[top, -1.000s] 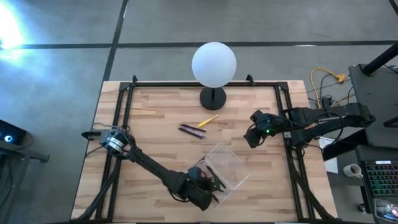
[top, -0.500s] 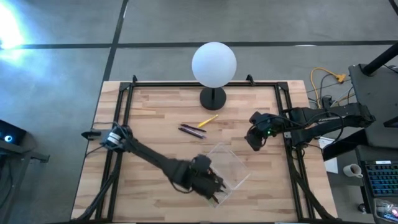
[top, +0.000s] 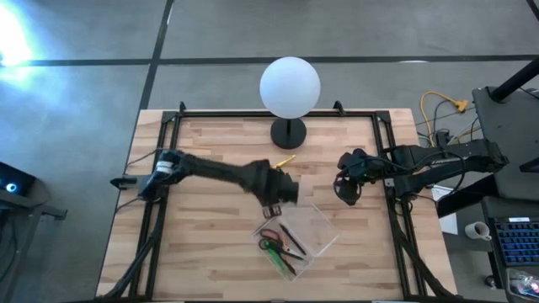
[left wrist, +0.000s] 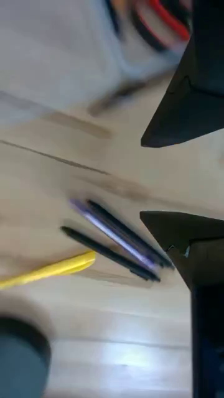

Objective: Pick & place school supplies into a supply box
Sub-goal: Put the black pen into the supply box

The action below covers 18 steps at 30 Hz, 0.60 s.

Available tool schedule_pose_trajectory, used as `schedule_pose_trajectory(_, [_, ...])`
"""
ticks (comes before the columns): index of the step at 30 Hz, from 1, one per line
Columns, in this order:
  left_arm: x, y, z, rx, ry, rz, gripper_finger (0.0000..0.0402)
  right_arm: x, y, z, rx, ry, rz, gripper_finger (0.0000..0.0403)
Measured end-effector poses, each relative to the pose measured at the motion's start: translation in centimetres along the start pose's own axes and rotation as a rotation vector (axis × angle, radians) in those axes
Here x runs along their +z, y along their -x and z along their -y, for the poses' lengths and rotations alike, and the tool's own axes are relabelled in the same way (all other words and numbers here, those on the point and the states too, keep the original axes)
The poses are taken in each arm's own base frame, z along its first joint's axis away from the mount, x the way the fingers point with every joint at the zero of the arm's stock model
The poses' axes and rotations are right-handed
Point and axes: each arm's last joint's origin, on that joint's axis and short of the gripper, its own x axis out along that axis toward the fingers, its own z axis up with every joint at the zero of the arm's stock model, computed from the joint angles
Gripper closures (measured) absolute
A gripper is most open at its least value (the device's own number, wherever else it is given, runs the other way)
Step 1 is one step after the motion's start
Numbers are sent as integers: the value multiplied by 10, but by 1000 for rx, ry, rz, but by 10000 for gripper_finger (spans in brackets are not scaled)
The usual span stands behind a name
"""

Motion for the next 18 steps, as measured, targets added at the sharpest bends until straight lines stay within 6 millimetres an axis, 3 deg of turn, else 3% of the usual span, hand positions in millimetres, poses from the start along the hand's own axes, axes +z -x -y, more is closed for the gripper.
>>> schedule_pose_trajectory(5, [0,-43,-33,-50,-229,-99,240,1,0,0,-8,5,7,259])
schedule_pose_trajectory(9, [-4,-67,-48,-74,-335,-122,240,3,-3,1,-71,-21,46,259])
schedule_pose_trajectory(18, [-17,-90,-53,-215,-429,-156,240,15,-17,11,-145,-93,54,259])
